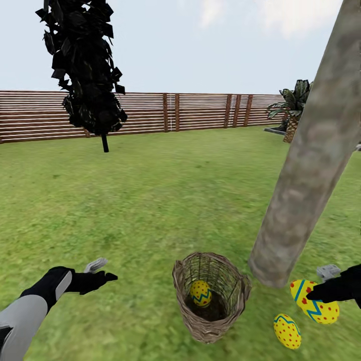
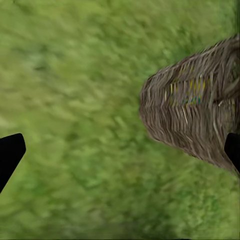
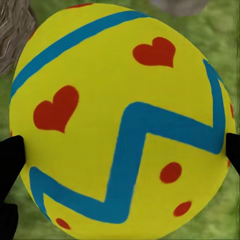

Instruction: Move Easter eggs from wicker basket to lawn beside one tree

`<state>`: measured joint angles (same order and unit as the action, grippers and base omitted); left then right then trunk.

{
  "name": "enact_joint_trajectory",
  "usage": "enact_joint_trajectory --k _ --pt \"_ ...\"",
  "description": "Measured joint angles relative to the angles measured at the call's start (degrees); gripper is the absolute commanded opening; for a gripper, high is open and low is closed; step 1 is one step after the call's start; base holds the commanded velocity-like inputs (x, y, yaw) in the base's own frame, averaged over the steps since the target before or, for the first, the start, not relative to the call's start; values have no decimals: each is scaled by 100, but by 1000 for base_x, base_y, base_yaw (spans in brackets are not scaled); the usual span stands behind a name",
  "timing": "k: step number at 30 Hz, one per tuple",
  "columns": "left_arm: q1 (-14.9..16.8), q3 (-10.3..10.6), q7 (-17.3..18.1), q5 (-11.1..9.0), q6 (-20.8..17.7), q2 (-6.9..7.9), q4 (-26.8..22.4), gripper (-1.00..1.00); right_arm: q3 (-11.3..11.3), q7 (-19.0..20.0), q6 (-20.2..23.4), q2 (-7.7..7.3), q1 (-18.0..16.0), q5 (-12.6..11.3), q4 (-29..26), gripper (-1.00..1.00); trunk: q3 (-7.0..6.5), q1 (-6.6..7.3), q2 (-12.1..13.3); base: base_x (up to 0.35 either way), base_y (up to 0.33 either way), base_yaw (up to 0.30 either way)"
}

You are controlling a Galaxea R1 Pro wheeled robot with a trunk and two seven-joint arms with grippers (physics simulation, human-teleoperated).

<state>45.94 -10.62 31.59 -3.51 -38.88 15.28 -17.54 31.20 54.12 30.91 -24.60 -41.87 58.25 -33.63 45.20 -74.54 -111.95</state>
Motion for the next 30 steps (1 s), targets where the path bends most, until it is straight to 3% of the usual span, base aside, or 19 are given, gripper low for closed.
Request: enact_joint_trajectory --k 2,4,6,9,11,14,15,16,18,30 --pt "0 -16 34 -14 1 35 -107 100 7 -25 0 61 0 -5 4 -100 0 0 0 197 -248 0" --pt "2 -33 205 -62 -36 83 -558 100 30 -36 3 135 0 -6 4 -100 -1 0 0 204 -205 0" --pt "0 -42 1311 -80 -114 89 -924 100 184 -132 11 183 0 -4 11 -100 0 1 0 232 -200 0" --pt "-1 -38 2969 -71 -147 95 -1001 100 260 -435 12 222 1 -5 222 -100 0 1 0 247 -200 0" --pt "-1 -17 3601 -62 -145 34 -1055 100 273 -642 11 247 1 -9 326 -100 0 1 0 257 -209 0" --pt "-1 -11 3764 -57 -135 -220 -1101 100 283 -702 11 286 1 -10 342 -100 -1 0 0 173 -269 -109" --pt "-2 -2 3775 -53 -112 -378 -1059 100 294 -715 17 287 0 -9 343 -100 -4 -1 0 6 -105 -253" --pt "-55 25 3780 -43 -102 -484 -1034 100 449 -720 25 290 2 -6 346 -100 -8 -1 -1 3 -43 -258" --pt "-85 30 3781 -39 -97 -508 -1037 100 558 -714 49 291 3 -4 345 -100 -17 -4 0 -236 -37 -261" --pt "-88 33 3772 -48 -97 -547 -1040 100 574 -720 58 293 1 -2 345 -100 -76 -2 0 -122 -266 -261"
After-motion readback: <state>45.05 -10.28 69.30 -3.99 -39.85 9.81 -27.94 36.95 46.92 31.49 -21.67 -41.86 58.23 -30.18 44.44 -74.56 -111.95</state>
